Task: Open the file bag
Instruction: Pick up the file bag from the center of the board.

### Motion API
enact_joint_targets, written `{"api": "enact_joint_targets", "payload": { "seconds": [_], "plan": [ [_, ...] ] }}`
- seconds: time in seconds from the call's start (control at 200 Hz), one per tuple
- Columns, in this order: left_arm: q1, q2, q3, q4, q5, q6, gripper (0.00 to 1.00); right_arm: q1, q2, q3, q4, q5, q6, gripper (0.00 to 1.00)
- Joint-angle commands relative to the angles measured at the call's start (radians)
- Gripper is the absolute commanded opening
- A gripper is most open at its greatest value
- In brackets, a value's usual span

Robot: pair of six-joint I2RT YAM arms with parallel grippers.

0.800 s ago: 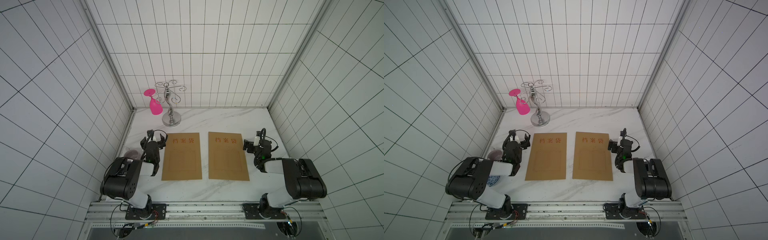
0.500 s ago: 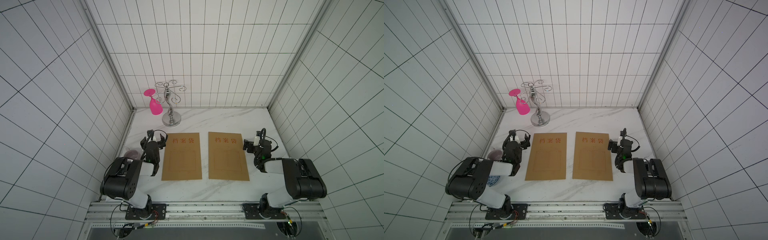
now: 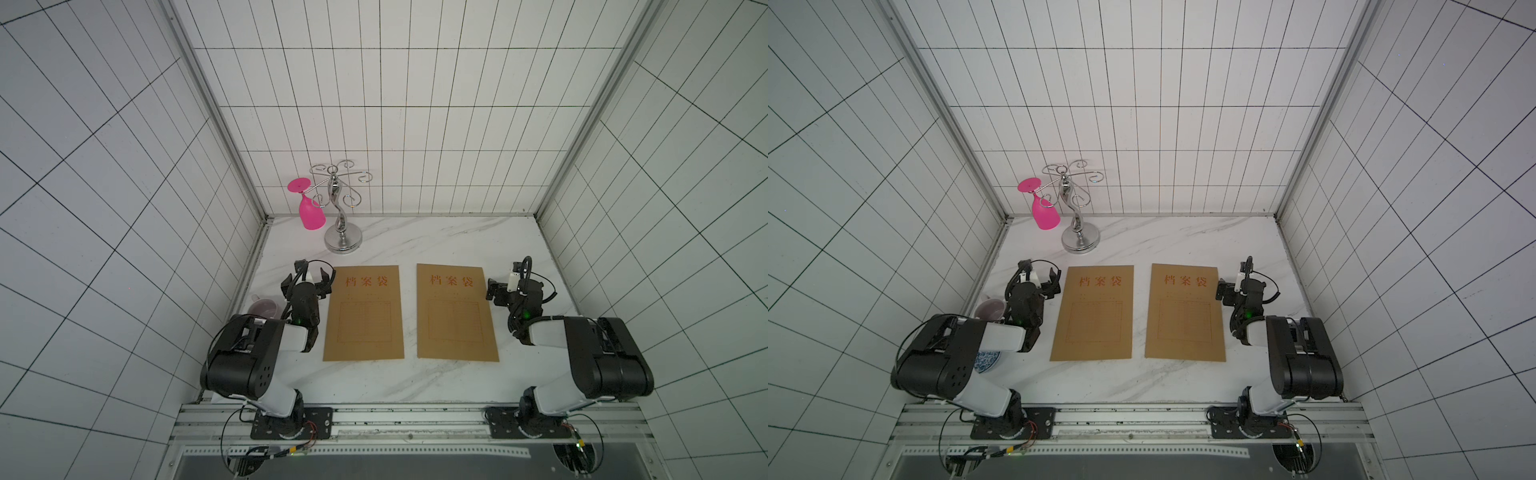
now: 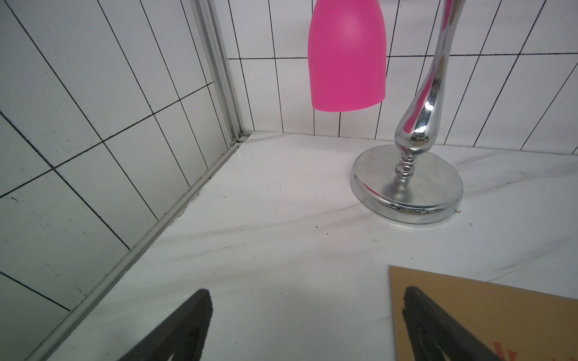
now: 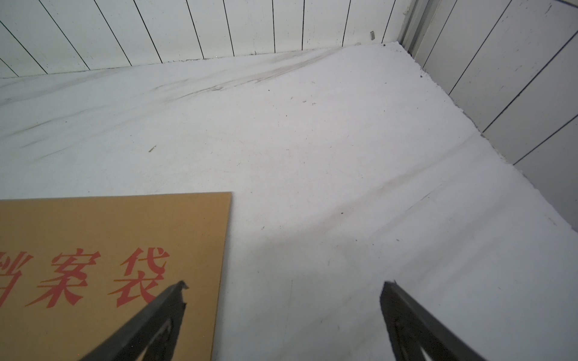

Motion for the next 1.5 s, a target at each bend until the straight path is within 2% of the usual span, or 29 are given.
{"api": "enact_joint_targets", "payload": {
  "seconds": [0.0, 0.04, 0.08, 0.145, 0.18, 0.235, 0.29, 0.35, 0.41, 0.445, 0.485, 0.575, 0.64, 0.66, 0.71, 0.75, 0.795, 0.84, 0.895, 0.995, 1.124, 1.254, 1.494],
  "plan": [
    [0.008, -0.004, 0.017, 0.010, 0.013, 0.006, 0.98, -0.001, 0.008, 0.038, 0.033, 0.012, -0.014, 0.99],
    [0.008, -0.013, 0.022, 0.016, 0.005, 0.011, 0.98, 0.003, -0.013, 0.049, 0.017, 0.048, -0.001, 0.99],
    [0.007, -0.044, 0.062, -0.035, -0.055, 0.006, 0.97, 0.023, -0.104, 0.108, -0.180, 0.131, 0.001, 0.99],
    [0.008, -0.149, 0.205, -0.414, -0.198, -0.097, 0.96, 0.067, -0.242, 0.259, -0.491, 0.324, 0.093, 0.99],
    [0.004, -0.199, 0.275, -0.592, -0.266, -0.181, 0.94, 0.089, -0.311, 0.359, -0.695, 0.362, 0.168, 0.99],
    [-0.019, -0.289, 0.364, -0.867, -0.290, -0.355, 0.93, 0.100, -0.396, 0.485, -0.913, 0.234, 0.245, 0.99],
    [-0.067, -0.381, 0.405, -1.059, -0.275, -0.484, 0.85, 0.101, -0.450, 0.492, -0.958, 0.100, 0.374, 0.99],
    [-0.182, -0.478, 0.399, -1.173, -0.293, -0.590, 0.81, 0.081, -0.489, 0.438, -0.992, 0.058, 0.607, 0.98],
    [-0.339, -0.553, 0.368, -1.214, -0.386, -0.646, 0.80, 0.088, -0.466, 0.465, -1.121, -0.036, 0.645, 0.99],
    [-0.418, -0.577, 0.359, -1.244, -0.409, -0.676, 0.79, 0.141, -0.421, 0.530, -1.252, -0.048, 0.623, 0.99],
    [-0.482, -0.586, 0.353, -1.278, -0.388, -0.699, 0.76, 0.242, -0.369, 0.616, -1.421, 0.037, 0.617, 0.98],
    [-0.533, -0.575, 0.334, -1.378, -0.278, -0.776, 0.64, 0.501, -0.305, 0.718, -1.650, 0.193, 0.694, 0.99],
    [-0.533, -0.557, 0.312, -1.437, -0.194, -0.846, 0.56, 0.671, -0.347, 0.675, -1.653, 0.273, 0.759, 0.98],
    [-0.533, -0.554, 0.303, -1.440, -0.174, -0.849, 0.51, 0.710, -0.368, 0.646, -1.636, 0.278, 0.783, 0.99],
    [-0.532, -0.546, 0.286, -1.456, -0.153, -0.871, 0.32, 0.778, -0.418, 0.574, -1.571, 0.239, 0.830, 0.99],
    [-0.529, -0.540, 0.264, -1.461, -0.149, -0.917, 0.29, 0.792, -0.427, 0.542, -1.557, 0.153, 0.881, 1.00],
    [-0.524, -0.537, 0.225, -1.405, -0.123, -0.910, 0.28, 0.811, -0.413, 0.511, -1.536, 0.045, 0.899, 0.90],
    [-0.522, -0.527, 0.196, -1.348, -0.090, -0.879, 0.22, 0.855, -0.401, 0.463, -1.447, -0.015, 0.935, 0.81],
    [-0.513, -0.507, 0.180, -1.339, -0.090, -0.897, 0.13, 0.928, -0.382, 0.411, -1.342, -0.055, 0.983, 0.77],
    [-0.443, -0.449, 0.173, -1.342, 0.002, -0.918, 0.00, 1.040, -0.314, 0.396, -1.262, -0.055, 1.066, 0.73],
    [-0.417, -0.372, 0.175, -1.336, 0.010, -0.925, 0.00, 1.122, -0.230, 0.384, -1.139, -0.050, 1.148, 0.73],
    [-0.355, -0.292, 0.152, -1.264, 0.091, -0.936, 0.00, 1.121, -0.136, 0.348, -1.008, -0.084, 1.178, 0.71],
    [-0.347, -0.250, 0.124, -1.228, 0.094, -0.940, 0.00, 1.117, 0.014, 0.329, -0.843, -0.119, 1.234, 0.66]
  ]
}}
